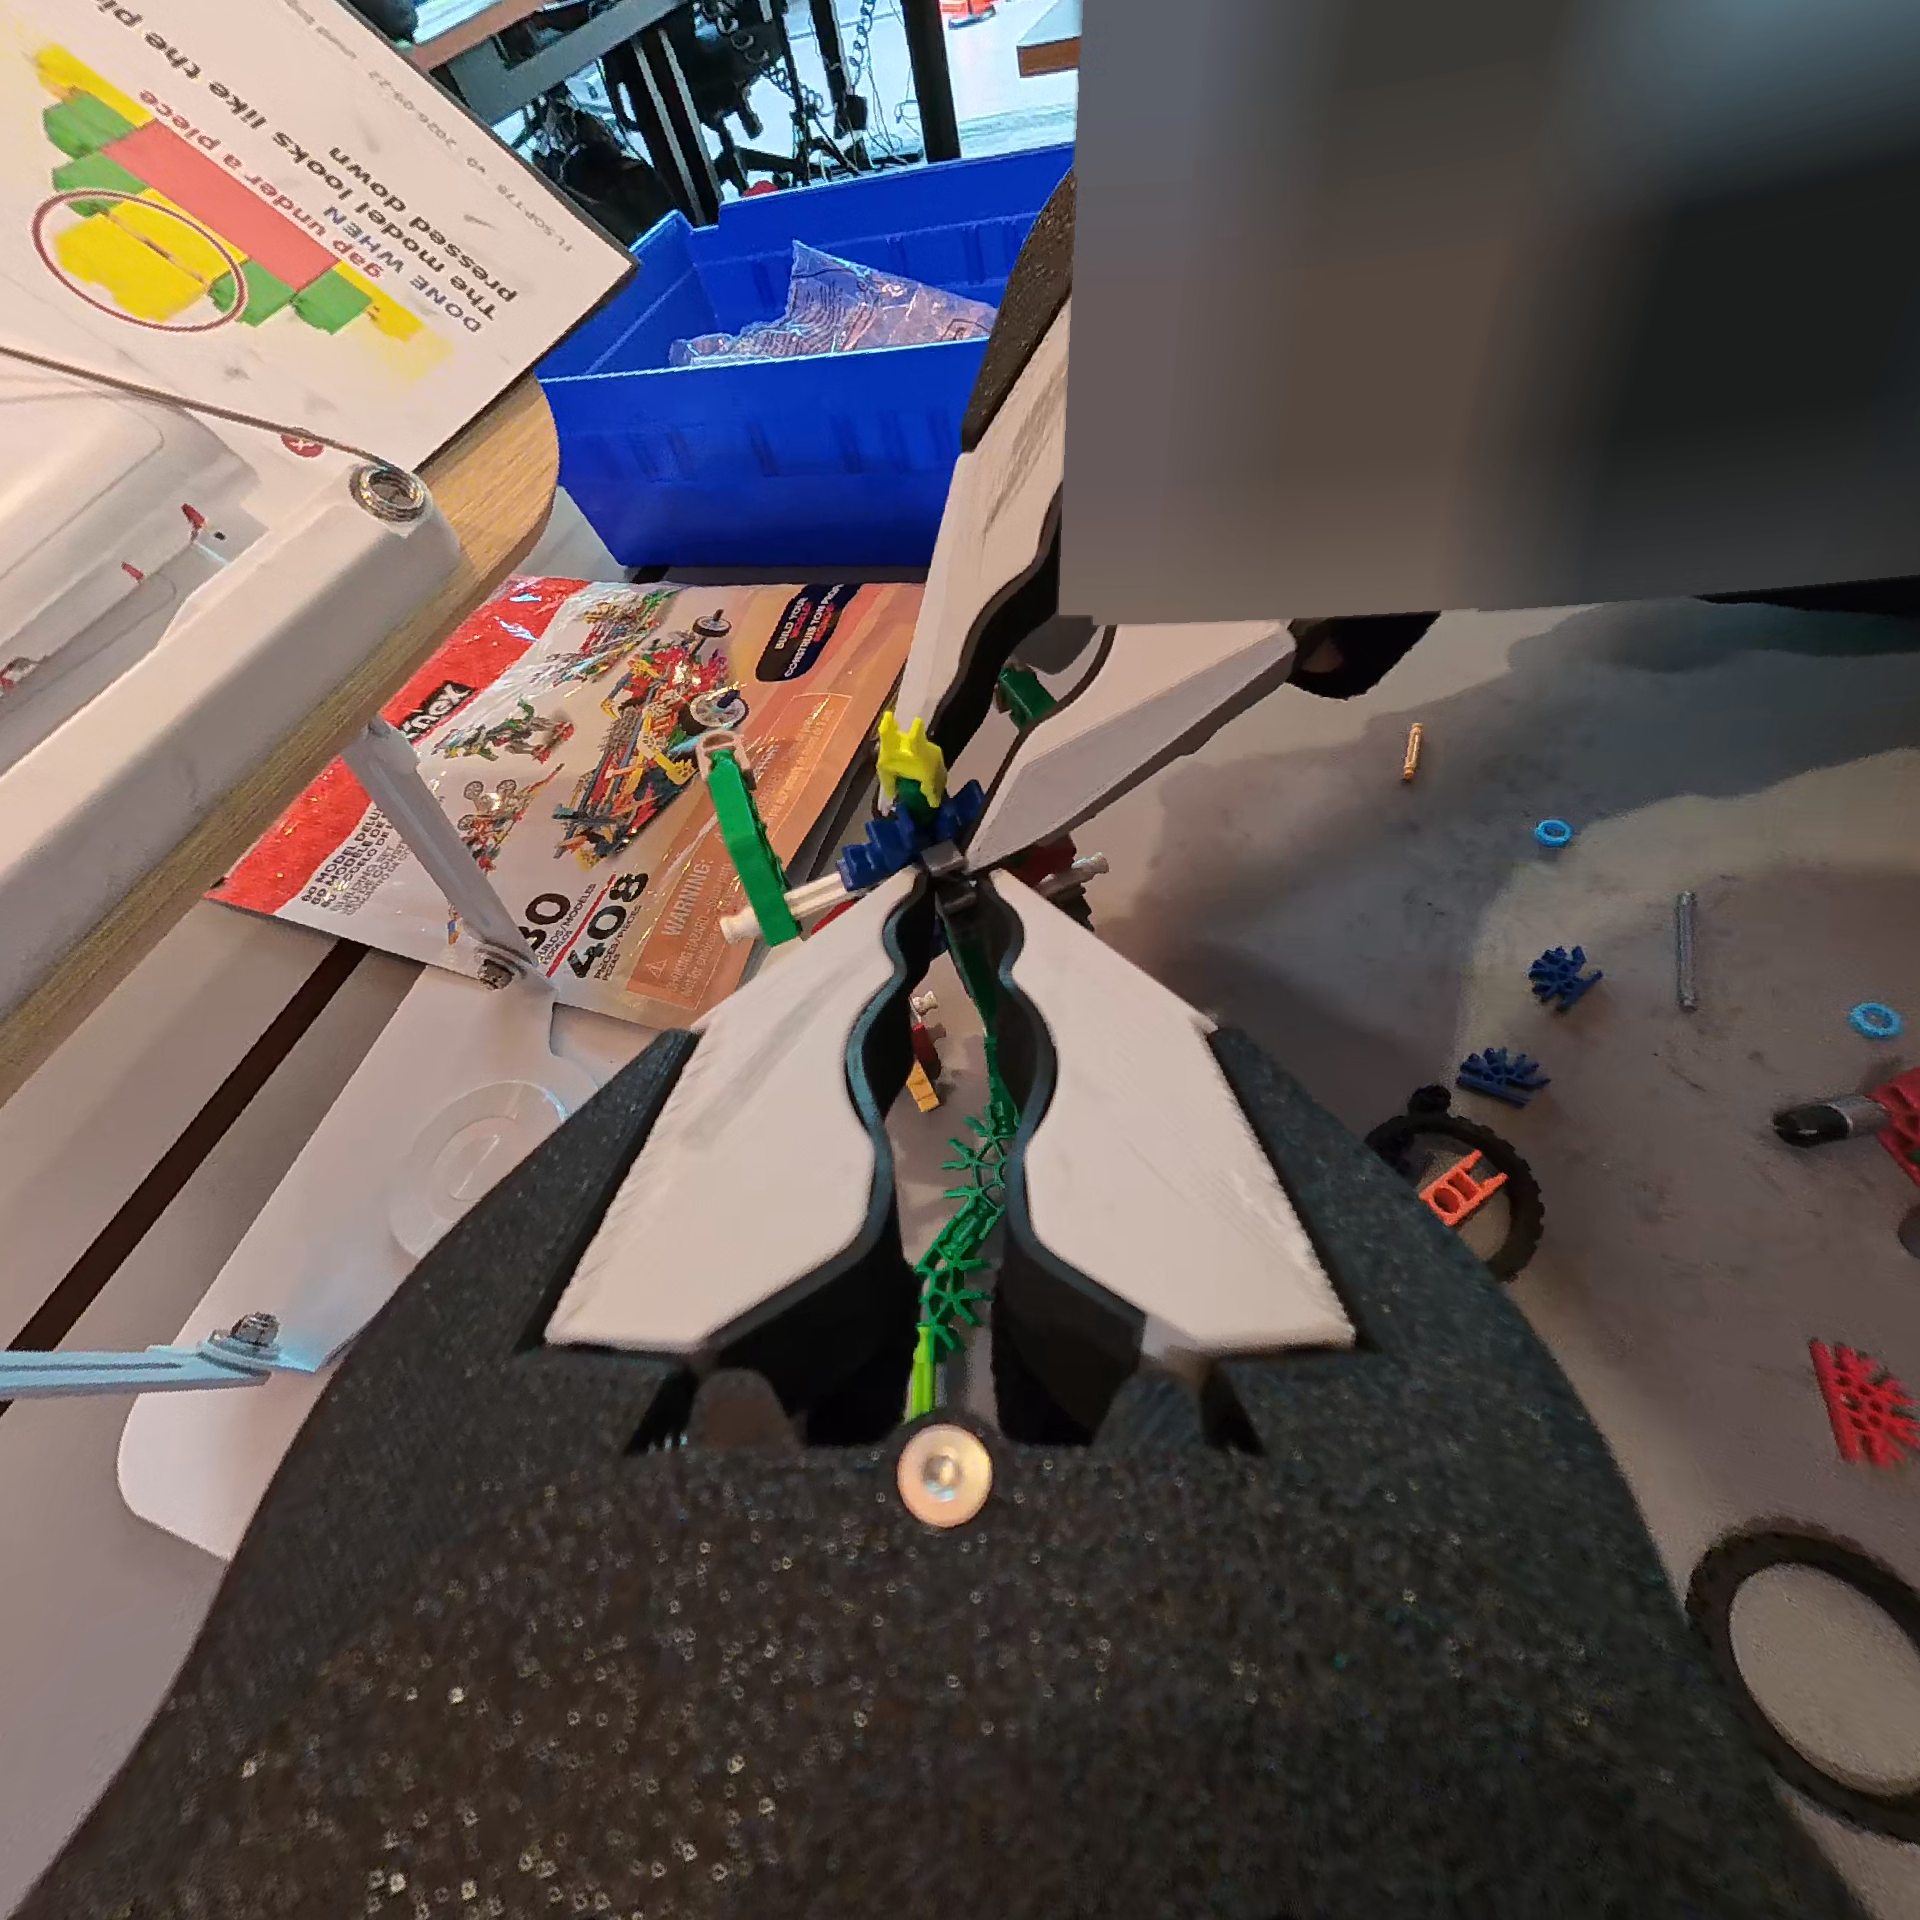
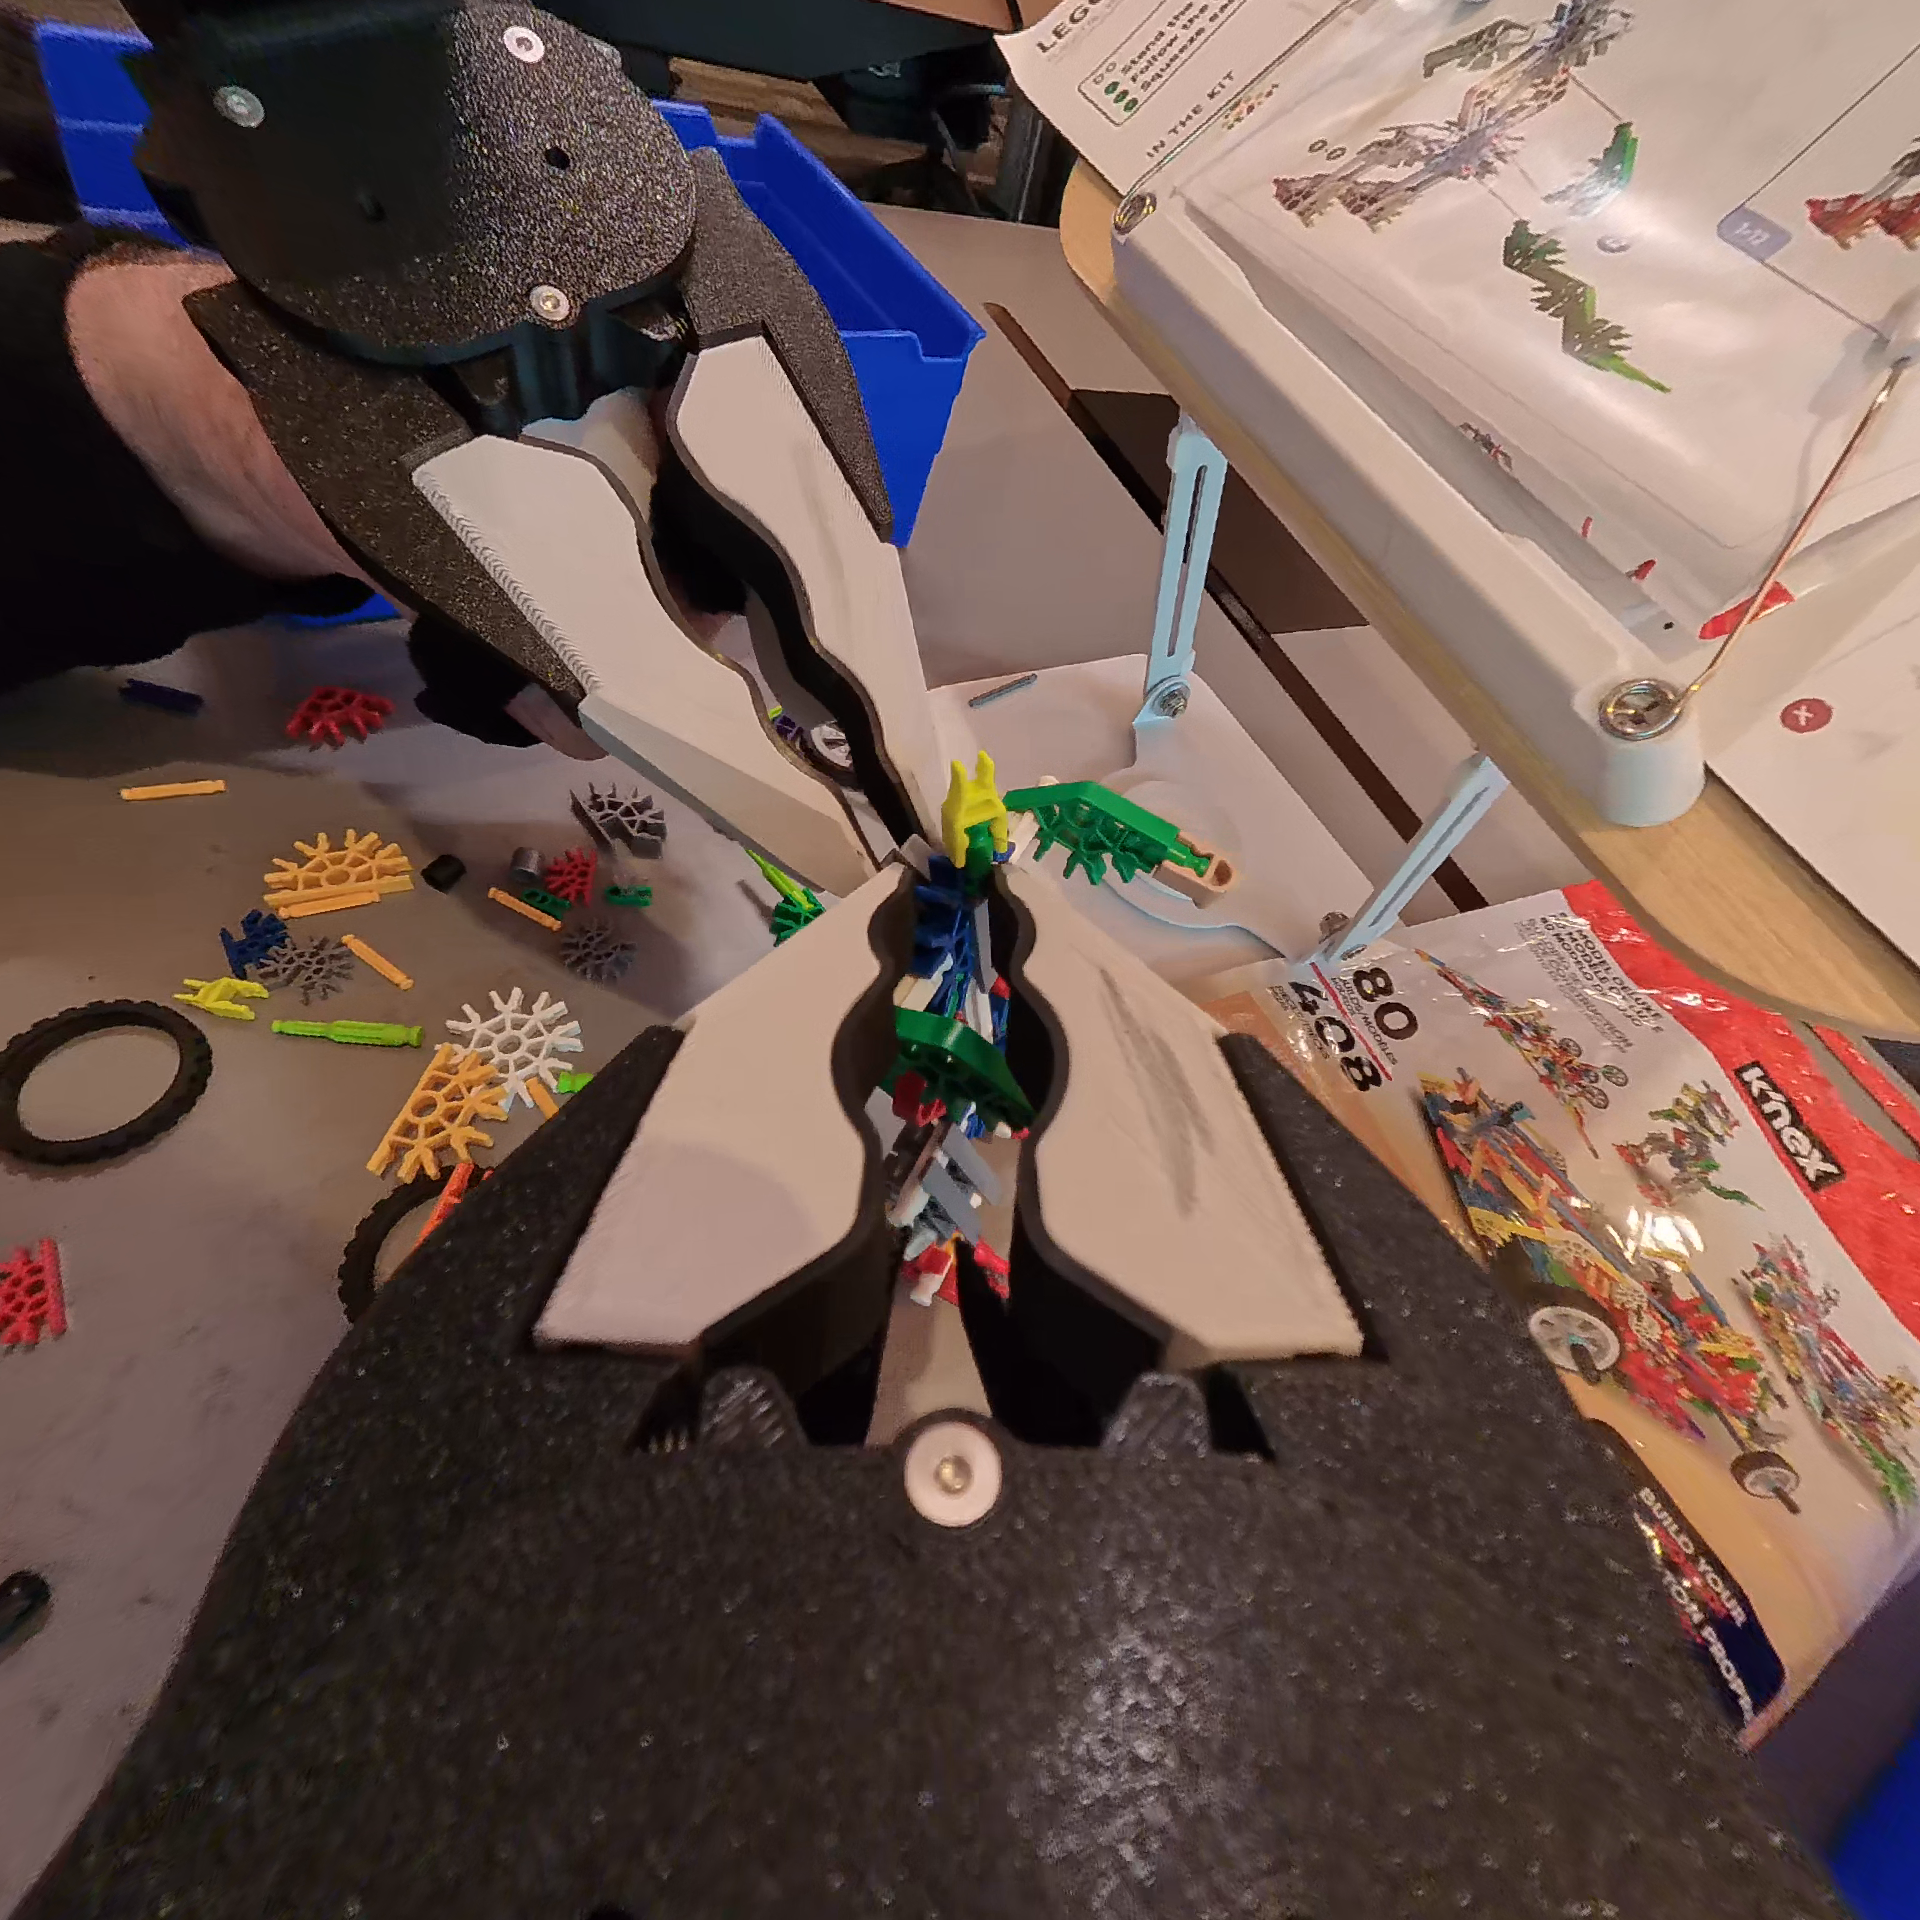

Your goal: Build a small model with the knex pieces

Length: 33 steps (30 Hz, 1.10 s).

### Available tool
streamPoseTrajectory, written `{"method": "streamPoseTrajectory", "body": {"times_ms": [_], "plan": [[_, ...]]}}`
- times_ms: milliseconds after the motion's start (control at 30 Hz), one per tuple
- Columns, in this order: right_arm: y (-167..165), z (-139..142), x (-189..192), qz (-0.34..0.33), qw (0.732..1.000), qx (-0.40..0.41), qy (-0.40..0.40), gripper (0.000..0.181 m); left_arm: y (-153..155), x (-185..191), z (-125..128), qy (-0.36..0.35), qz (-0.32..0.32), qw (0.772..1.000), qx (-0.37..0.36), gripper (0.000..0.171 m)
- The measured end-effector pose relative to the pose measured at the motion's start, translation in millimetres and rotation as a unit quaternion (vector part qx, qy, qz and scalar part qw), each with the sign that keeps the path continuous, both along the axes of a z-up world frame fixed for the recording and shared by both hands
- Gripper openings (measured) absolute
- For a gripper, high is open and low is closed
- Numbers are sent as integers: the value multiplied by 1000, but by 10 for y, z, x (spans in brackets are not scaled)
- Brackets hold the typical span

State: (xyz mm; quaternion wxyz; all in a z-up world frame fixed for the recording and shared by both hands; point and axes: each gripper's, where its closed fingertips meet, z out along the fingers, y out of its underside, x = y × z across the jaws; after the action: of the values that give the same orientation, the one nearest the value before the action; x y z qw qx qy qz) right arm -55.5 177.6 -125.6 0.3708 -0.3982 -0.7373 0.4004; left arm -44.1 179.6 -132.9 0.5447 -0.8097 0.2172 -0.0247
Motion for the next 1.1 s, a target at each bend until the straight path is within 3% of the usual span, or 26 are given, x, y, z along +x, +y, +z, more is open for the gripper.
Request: {"method": "streamPoseTrajectory", "body": {"times_ms": [433, 733, 1100], "plan": [[-6, -32, 1, 4, 1000, 28, -2, 10, 28, -8, -34, 72, 14, 997, 9, 3], [-1, -57, -11, -4, 998, 68, -10, 9, 44, -12, -64, 79, 19, 997, 2, 2], [51, -59, -8, -11, 998, 58, -8, 12, 65, -20, -77, 69, 21, 997, 0, 5]]}}
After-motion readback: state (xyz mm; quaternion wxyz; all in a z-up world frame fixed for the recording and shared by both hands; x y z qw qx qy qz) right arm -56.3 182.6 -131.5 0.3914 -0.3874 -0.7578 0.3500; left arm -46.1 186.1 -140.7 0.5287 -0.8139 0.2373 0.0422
